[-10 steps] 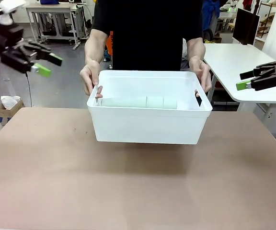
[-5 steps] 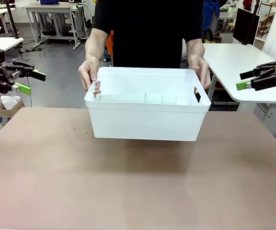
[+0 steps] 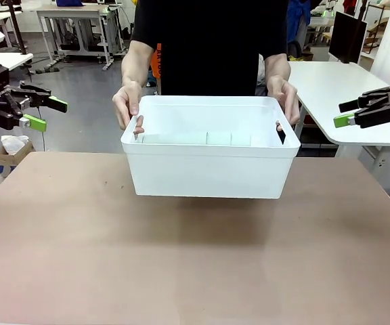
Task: Stack the cups and store them in the basket.
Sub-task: Place the stack of Reusable plastic cups into the Pantry Basket.
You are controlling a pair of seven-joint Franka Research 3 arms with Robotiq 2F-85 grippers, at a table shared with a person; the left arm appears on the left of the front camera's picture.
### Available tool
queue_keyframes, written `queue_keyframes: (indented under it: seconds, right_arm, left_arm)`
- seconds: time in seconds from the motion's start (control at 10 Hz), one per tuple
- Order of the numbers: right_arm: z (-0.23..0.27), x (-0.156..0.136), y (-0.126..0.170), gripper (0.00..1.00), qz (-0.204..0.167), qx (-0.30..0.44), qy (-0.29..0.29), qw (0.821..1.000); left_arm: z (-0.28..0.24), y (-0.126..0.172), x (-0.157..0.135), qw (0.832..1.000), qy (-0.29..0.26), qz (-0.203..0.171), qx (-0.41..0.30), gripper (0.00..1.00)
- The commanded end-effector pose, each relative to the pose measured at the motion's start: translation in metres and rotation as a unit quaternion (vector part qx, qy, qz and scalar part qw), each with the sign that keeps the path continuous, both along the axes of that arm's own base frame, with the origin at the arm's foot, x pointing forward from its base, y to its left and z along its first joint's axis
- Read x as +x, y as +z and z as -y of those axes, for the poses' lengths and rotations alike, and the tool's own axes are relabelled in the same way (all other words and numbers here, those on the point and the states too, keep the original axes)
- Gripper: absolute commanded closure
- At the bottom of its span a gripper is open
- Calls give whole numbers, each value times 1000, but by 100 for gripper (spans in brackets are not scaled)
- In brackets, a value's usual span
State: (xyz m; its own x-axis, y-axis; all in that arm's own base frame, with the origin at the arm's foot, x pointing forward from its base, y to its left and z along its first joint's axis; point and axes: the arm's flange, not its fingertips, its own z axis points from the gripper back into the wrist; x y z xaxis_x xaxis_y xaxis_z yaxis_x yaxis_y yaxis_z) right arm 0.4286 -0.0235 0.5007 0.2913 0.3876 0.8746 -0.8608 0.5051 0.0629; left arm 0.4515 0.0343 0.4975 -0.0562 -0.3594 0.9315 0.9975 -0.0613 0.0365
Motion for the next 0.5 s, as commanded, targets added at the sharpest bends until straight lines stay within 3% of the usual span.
queue_keyframes:
  seconds: [0.0,0.4]
  right_arm:
    - [-2,1,3,0,-2,16,-6,1000]
    - [-2,1,3,0,-2,16,-6,1000]
  left_arm:
    - [0,3,-2,1000,7,-5,6,0]
    - [0,3,-2,1000,7,-5,6,0]
